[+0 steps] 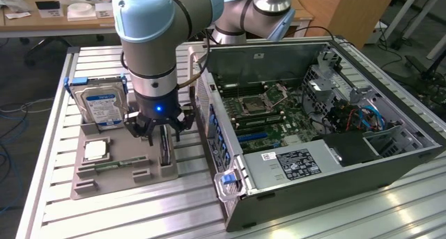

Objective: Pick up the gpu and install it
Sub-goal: 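Pick up the gpu and move the gpu toward the slot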

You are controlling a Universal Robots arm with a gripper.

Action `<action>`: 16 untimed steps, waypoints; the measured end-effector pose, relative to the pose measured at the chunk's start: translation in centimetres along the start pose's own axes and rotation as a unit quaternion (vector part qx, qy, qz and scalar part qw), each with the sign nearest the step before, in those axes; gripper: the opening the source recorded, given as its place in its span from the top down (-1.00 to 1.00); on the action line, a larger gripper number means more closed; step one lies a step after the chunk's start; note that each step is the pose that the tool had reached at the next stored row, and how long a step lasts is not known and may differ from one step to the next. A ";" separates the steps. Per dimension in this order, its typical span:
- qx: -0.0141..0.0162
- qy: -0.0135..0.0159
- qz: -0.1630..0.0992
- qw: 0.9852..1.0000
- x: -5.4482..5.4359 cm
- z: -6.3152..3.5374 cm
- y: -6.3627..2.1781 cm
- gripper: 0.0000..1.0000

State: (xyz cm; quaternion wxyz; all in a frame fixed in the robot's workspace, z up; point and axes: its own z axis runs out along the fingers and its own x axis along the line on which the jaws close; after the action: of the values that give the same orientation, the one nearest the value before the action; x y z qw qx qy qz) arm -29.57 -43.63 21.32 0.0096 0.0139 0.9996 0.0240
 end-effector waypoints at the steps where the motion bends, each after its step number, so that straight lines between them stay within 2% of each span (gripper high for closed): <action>1: 0.000 0.000 0.000 1.000 0.0 0.00 0.00 -0.29; 16: 0.000 0.000 0.000 1.000 0.0 -0.35 0.02 -0.29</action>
State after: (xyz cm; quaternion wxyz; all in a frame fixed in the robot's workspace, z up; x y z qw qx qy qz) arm -29.56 -43.63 21.67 0.0097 0.0139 0.9996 0.0245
